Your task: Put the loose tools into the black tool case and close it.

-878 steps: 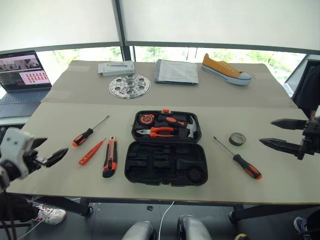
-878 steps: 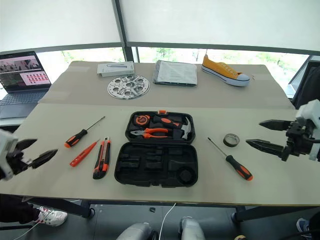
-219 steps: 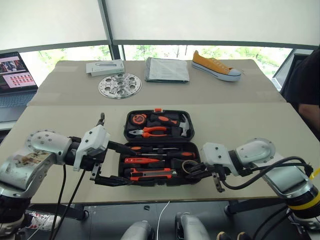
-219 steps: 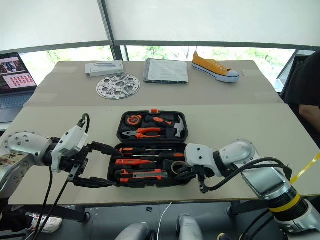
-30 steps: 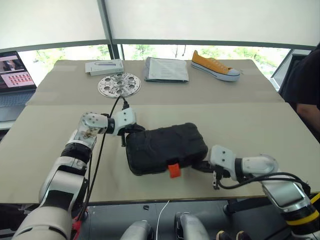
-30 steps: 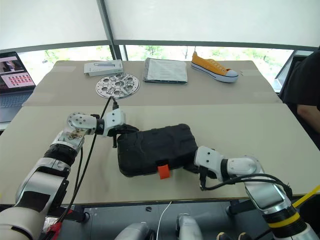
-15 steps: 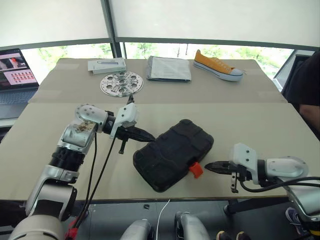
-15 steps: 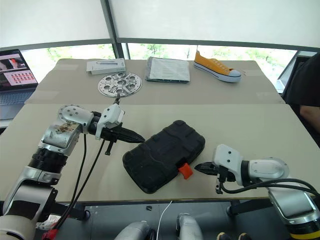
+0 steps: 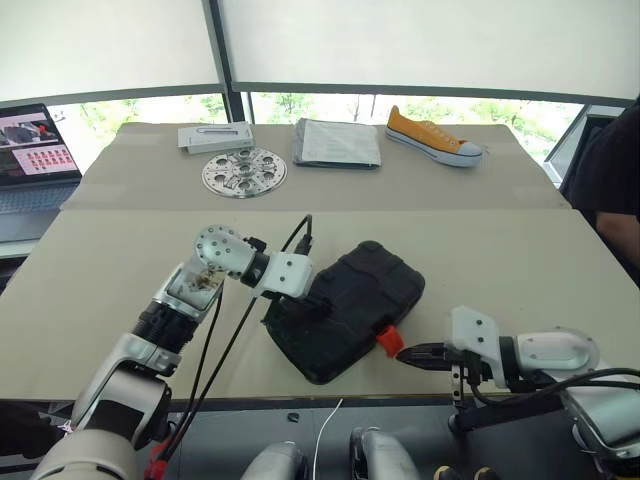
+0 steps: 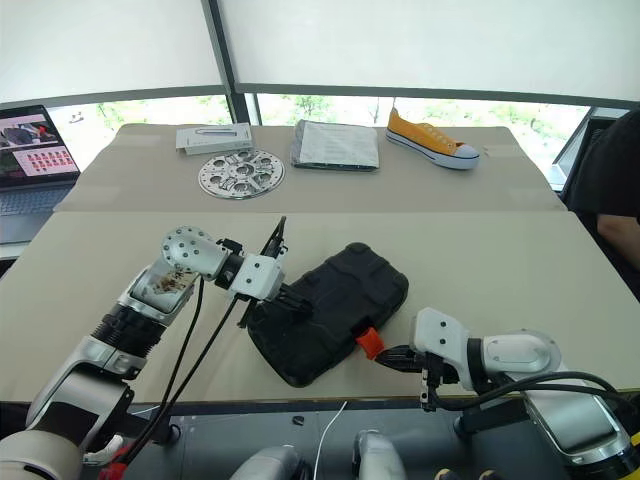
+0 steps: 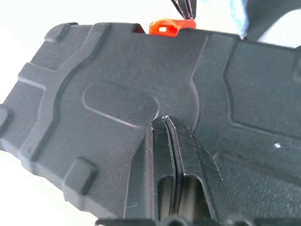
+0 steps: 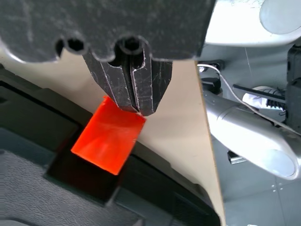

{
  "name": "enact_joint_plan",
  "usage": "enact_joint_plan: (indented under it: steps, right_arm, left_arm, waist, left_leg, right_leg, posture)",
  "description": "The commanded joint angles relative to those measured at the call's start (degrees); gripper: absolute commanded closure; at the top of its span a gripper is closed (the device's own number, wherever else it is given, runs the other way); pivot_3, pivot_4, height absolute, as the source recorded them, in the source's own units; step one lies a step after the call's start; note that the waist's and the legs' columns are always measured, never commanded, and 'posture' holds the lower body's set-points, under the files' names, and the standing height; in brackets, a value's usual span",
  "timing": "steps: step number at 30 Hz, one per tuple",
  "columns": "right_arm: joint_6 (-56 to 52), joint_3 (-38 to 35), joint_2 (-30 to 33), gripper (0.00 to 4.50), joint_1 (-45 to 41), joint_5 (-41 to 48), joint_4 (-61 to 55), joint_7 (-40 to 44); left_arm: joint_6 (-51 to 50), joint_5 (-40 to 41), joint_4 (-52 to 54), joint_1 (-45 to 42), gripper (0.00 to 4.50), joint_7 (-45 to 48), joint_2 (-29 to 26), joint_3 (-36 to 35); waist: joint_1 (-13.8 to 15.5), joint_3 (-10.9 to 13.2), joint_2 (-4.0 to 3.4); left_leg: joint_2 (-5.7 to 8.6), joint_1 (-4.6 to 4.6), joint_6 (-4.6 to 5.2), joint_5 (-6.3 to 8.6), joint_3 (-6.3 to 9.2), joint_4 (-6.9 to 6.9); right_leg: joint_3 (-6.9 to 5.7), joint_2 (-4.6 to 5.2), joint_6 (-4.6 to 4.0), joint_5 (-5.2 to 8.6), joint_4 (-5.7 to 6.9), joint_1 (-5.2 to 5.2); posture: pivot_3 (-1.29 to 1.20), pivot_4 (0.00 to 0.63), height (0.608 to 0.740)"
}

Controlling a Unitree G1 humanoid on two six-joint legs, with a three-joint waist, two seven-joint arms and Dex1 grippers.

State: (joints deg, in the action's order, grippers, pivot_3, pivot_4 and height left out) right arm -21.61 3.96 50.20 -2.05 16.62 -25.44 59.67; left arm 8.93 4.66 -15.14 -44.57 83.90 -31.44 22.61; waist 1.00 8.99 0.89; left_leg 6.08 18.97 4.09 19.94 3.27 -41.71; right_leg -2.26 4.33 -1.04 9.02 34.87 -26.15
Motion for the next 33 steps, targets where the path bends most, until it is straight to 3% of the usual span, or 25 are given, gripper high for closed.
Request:
enact_joint_plan:
  steps: [1, 11, 20, 27, 33]
  right_arm:
    - [0.81, 0.29, -1.43, 4.50, -1.92, -0.74, 1.49, -1.37]
    - [0.11, 2.18, -4.65, 4.50, -4.77, -2.08, 3.75, -2.84]
    - [-3.82, 1.62, -4.92, 4.50, -2.29, -0.42, -1.08, -3.87]
    - [-3.51, 4.74, -9.07, 4.50, -0.98, -3.68, -0.33, -8.65]
    - [-4.00, 1.11, -10.44, 4.50, -2.46, -2.15, -3.34, -10.51]
  left_arm:
    - [-0.60, -4.01, -2.73, 2.41, 4.44, 0.39, -0.43, 3.24]
    - [0.23, -3.90, -3.66, 1.79, 4.44, -0.72, 0.93, 3.04]
    - [1.50, -4.29, -5.14, 0.27, 4.44, -1.06, 2.84, 3.35]
    - [1.72, -4.42, -5.72, -0.88, 4.44, -0.67, 4.03, 3.41]
    - [2.65, -4.76, -6.31, -1.30, 4.44, 0.11, 3.99, 3.57]
  waist:
    - [0.02, -0.02, -0.04]
    - [0.15, -0.11, -0.18]
    - [0.32, -0.13, -0.20]
    - [1.03, -0.14, -0.19]
    - [1.06, -0.14, -0.19]
  left_leg:
    - [0.00, 0.00, 0.00, 0.00, 0.00, 0.00]
    - [0.01, 0.00, 0.01, 0.00, -0.02, 0.00]
    - [0.01, 0.01, 0.01, 0.00, -0.01, -0.01]
    - [0.03, 0.01, 0.01, 0.00, -0.01, -0.02]
    - [0.02, 0.01, 0.01, 0.00, -0.03, -0.02]
  right_leg:
    - [0.00, 0.00, 0.00, 0.00, 0.01, 0.00]
    - [0.02, -0.01, 0.00, 0.00, 0.02, -0.01]
    - [0.02, -0.01, 0.00, 0.00, 0.02, -0.01]
    - [0.03, 0.00, 0.02, 0.00, 0.03, 0.00]
    - [0.04, -0.02, 0.01, 0.00, 0.04, -0.02]
  posture:
    - [0.00, 0.150, 0.740]
    - [0.00, 0.150, 0.740]
    - [0.00, 0.150, 0.740]
    - [0.00, 0.150, 0.740]
    - [0.00, 0.150, 0.740]
